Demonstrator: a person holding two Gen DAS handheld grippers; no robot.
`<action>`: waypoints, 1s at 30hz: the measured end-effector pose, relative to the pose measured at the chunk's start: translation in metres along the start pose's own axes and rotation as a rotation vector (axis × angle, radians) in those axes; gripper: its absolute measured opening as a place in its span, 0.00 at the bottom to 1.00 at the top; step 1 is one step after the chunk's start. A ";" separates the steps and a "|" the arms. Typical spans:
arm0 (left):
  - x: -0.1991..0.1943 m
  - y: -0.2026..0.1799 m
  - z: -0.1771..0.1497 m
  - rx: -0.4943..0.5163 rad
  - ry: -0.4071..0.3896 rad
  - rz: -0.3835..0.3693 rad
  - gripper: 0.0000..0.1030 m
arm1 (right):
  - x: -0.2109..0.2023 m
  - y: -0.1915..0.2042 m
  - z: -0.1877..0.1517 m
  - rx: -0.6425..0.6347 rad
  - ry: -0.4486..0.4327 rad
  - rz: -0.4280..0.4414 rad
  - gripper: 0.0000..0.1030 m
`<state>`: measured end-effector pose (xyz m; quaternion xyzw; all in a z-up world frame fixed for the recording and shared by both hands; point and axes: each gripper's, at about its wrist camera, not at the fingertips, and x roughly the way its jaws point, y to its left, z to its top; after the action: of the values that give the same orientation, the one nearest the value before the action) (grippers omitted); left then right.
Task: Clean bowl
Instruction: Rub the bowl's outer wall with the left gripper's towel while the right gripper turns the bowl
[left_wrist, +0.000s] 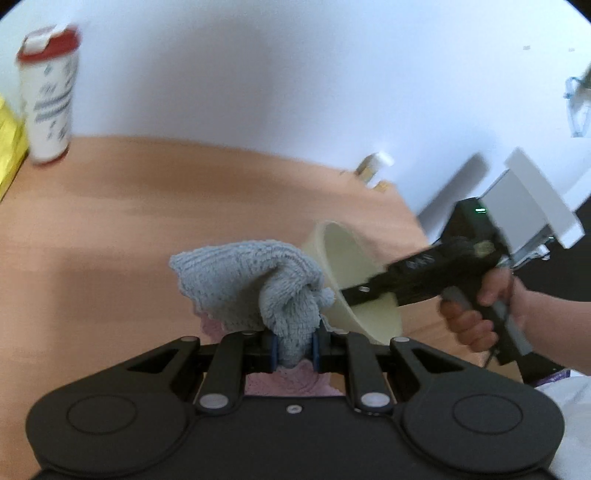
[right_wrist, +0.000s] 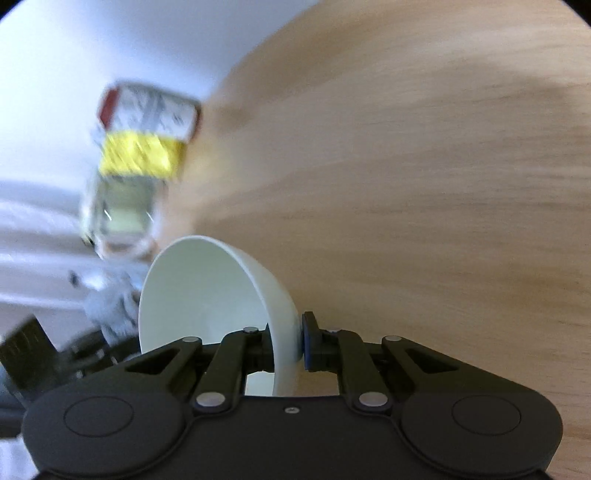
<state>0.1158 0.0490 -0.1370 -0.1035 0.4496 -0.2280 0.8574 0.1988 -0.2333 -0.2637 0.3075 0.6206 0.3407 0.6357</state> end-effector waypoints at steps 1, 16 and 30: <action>-0.001 -0.003 0.001 0.013 -0.002 -0.002 0.15 | -0.002 0.002 0.002 0.019 -0.020 0.021 0.13; 0.027 -0.047 0.009 0.210 -0.021 -0.132 0.15 | -0.015 0.066 0.008 0.062 -0.182 0.247 0.12; 0.014 -0.031 0.001 0.147 -0.146 -0.124 0.14 | -0.029 0.085 -0.003 -0.049 -0.195 0.200 0.13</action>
<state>0.1144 0.0155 -0.1345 -0.0843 0.3608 -0.3050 0.8773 0.1915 -0.2075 -0.1778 0.3839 0.5135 0.3859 0.6634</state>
